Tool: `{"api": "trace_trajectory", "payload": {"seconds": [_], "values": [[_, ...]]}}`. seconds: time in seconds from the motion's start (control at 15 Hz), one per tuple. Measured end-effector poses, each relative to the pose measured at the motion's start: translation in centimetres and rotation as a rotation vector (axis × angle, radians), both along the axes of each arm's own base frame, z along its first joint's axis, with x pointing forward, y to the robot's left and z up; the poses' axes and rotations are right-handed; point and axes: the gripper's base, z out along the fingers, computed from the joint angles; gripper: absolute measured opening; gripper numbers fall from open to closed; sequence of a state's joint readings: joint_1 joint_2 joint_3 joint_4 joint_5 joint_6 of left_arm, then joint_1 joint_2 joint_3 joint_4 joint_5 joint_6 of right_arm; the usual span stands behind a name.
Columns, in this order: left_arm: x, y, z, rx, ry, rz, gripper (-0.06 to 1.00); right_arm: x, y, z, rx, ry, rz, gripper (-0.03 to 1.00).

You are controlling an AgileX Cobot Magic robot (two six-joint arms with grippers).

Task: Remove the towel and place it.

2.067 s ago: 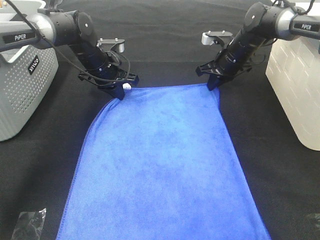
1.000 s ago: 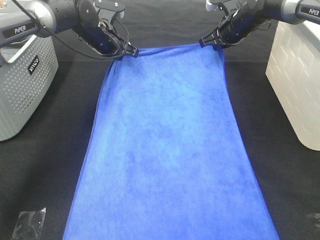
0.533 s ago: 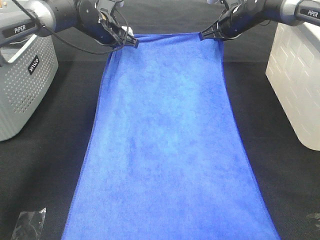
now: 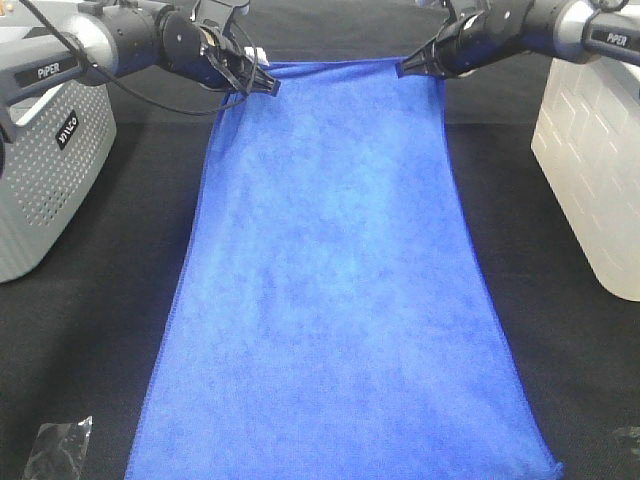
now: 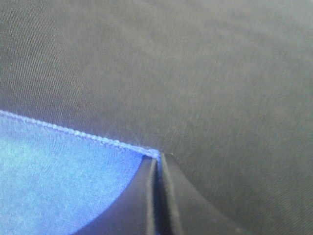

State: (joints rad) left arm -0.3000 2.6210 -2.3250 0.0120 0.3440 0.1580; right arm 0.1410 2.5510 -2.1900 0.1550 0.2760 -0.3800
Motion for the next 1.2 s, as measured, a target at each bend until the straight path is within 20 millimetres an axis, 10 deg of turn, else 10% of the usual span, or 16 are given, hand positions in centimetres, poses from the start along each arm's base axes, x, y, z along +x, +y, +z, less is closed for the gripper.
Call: {"api": "trace_trajectory", "payload": {"seconds": [1.2], "values": [[0.4, -0.1, -7.3, 0.017, 0.019, -0.005, 0.04, 0.3, 0.0, -7.5, 0.027, 0.076, -0.027, 0.15]]}}
